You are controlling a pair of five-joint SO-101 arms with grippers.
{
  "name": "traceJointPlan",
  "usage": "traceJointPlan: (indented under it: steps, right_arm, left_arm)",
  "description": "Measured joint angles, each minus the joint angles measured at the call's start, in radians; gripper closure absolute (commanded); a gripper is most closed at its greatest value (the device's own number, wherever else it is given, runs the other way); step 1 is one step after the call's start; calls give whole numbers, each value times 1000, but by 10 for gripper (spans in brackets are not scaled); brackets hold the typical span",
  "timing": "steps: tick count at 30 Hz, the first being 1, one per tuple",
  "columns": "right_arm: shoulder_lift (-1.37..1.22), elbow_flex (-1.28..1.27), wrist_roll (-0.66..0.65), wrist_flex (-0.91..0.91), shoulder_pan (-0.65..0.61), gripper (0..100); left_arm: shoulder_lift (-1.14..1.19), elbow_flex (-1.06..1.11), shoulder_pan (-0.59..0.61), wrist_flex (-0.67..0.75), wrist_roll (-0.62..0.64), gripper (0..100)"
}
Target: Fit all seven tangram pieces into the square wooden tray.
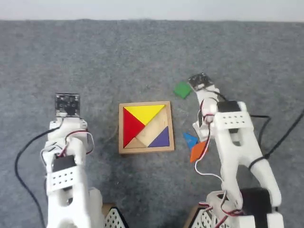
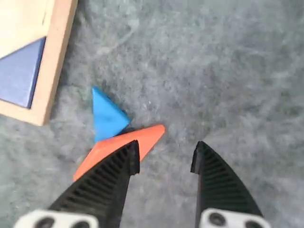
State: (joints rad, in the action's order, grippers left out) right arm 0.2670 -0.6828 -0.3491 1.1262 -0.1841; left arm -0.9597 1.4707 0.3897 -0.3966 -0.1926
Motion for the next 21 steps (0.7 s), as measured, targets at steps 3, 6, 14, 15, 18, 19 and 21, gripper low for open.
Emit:
traceJointPlan:
  steps: [3,6,14,15,18,19,21]
  right_arm:
    - [-12,-8,-6,-38,-92,809]
    - [-75,-8,-9,-77,-169,810]
    - [-241,124,-8,-89,-157,809]
    - [-241,160,-8,-87,-143,808]
    - [-259,295,-44,-61,-117,805]
    - [-282,341,-64,-58,-117,794]
    - [-347,431,-101,-52,-124,745]
  left_arm:
    - [-44,38,-32,6,-54,985]
    - [-97,77,-52,6,-106,985]
    - [-265,166,-52,6,-129,985]
    - [-287,178,-52,6,-129,985]
    - [-353,209,-52,6,-129,985]
    - [-373,219,-52,6,-129,985]
    - [-408,227,-52,6,-129,985]
